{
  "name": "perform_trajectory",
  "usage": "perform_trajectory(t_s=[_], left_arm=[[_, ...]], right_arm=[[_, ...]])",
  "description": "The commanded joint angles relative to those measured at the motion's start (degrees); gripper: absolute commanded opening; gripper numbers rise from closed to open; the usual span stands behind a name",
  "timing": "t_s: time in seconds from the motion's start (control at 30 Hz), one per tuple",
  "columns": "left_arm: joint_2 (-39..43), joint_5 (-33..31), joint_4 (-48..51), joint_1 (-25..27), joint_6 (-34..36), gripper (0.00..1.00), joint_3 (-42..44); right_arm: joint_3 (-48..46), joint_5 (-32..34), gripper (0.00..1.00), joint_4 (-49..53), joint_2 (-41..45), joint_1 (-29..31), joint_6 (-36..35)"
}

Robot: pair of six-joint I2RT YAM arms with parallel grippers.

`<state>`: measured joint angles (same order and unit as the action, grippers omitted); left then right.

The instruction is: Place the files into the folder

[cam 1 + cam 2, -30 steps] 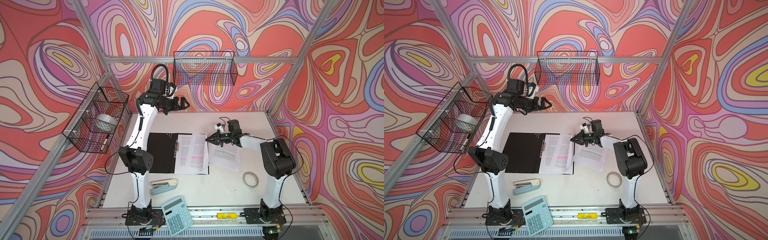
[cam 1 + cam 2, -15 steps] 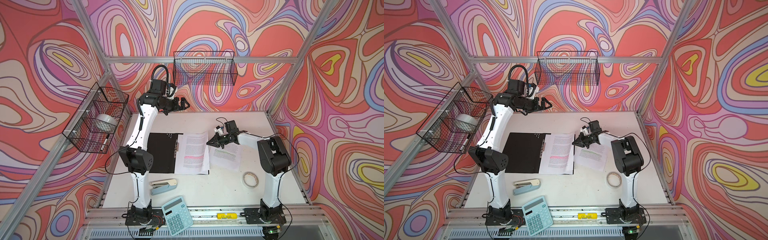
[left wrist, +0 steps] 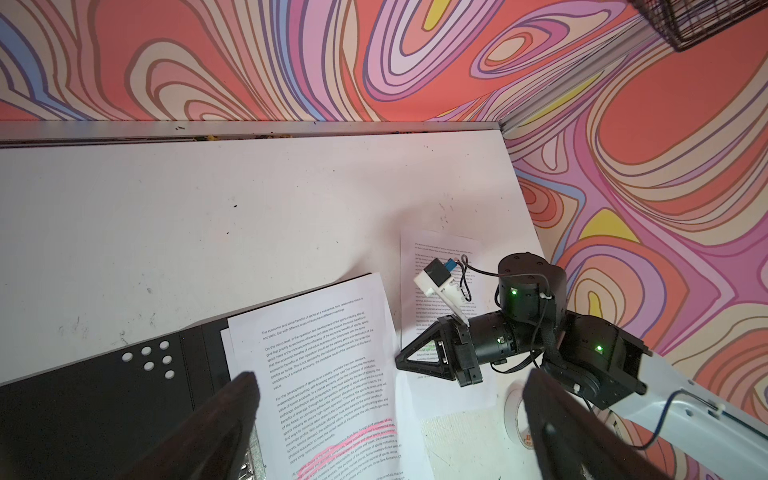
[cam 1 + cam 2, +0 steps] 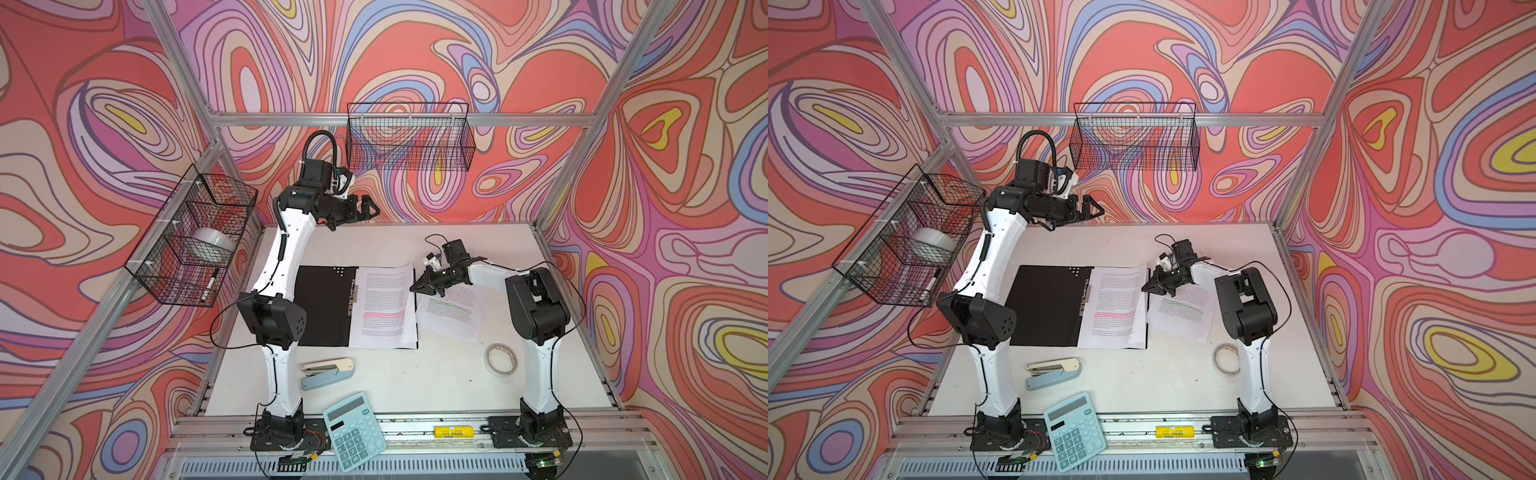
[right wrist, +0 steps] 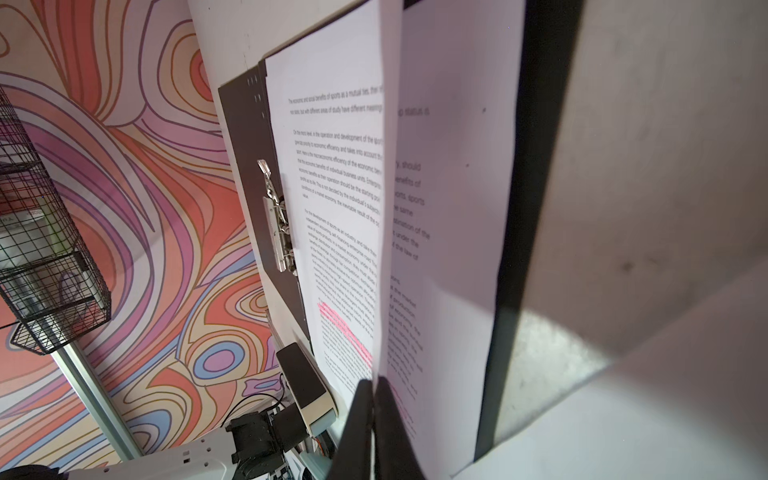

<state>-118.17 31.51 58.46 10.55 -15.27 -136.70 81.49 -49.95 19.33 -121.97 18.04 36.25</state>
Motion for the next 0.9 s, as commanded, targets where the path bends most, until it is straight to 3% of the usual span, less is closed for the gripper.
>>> perform_trajectory(t_s=[0.0,0.67,0.77,0.87], left_arm=[[1.6,1.1,-0.5,-0.4,-0.6,1.0,0.3],[1.5,2.0,-0.9,-0.4,-1.3,1.0,0.2],[1.5,2.0,-1.1,-0.1,-2.0,1.0,0.4],[1.6,1.6,-1.6,0.8,-2.4,1.0,1.0]], right_arm=[[0.9,-0.3,0.0,0.3,-1.2,0.4,-0.6],[3.2,1.8,0.0,7.3,-1.7,0.7,-4.6],[3.6,3.9,0.15,9.7,-0.7,0.7,-5.8],[4.6,6.3,0.24,12.3,0.6,0.7,-6.9]])
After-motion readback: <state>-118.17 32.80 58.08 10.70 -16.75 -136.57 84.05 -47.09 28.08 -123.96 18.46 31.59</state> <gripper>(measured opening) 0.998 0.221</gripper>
